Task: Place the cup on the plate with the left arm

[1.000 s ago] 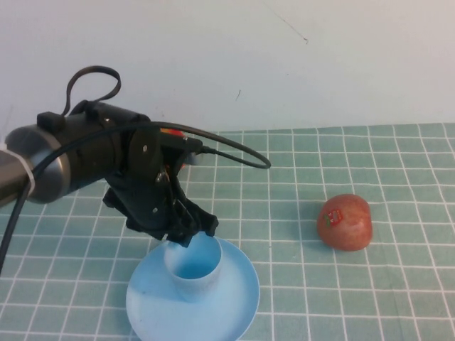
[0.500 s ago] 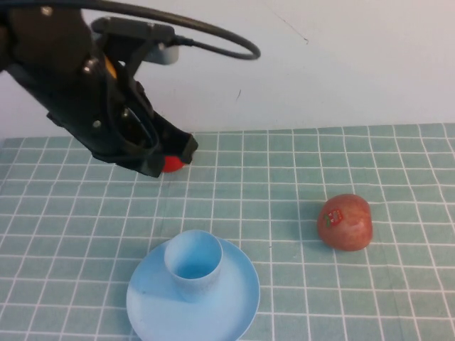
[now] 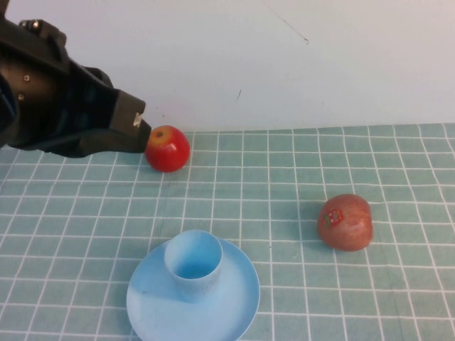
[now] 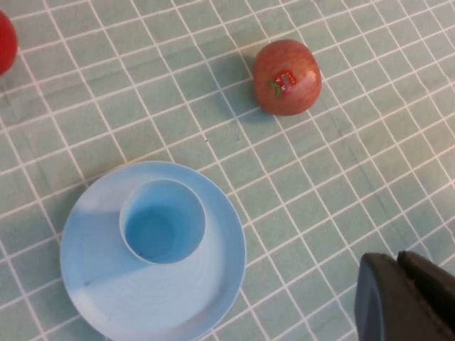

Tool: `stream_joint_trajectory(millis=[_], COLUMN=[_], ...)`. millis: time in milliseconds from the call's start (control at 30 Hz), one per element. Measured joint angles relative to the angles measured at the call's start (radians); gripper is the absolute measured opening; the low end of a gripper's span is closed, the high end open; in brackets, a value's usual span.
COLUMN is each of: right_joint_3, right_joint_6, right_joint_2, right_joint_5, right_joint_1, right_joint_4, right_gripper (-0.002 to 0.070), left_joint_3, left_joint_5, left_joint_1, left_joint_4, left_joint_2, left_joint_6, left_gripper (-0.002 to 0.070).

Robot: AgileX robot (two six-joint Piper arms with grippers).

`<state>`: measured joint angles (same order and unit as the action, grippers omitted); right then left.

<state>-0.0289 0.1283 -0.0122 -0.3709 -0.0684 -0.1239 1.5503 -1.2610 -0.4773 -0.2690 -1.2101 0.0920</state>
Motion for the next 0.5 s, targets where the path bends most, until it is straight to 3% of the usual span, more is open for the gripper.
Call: stream_joint_trajectory(millis=[233,500], right_joint_3=[0.000,0.000], right_joint_6=[0.000,0.000], right_joint_2=[0.000,0.000], right_joint_5=[0.000,0.000], right_joint_1=[0.000,0.002], right_joint_4=[0.000,0.000], right_gripper=[-0.0002,-0.0002], left_joint_3=[-0.040,-0.483], left_joint_5=[0.040,0.505], left_joint_1=[0.033,0.186], left_joint_4=[0.127,0.125], left_joint_2=[0.055,0.391], left_joint_6=[-0.019,-0.019], left_gripper=[0.0003,0.0003])
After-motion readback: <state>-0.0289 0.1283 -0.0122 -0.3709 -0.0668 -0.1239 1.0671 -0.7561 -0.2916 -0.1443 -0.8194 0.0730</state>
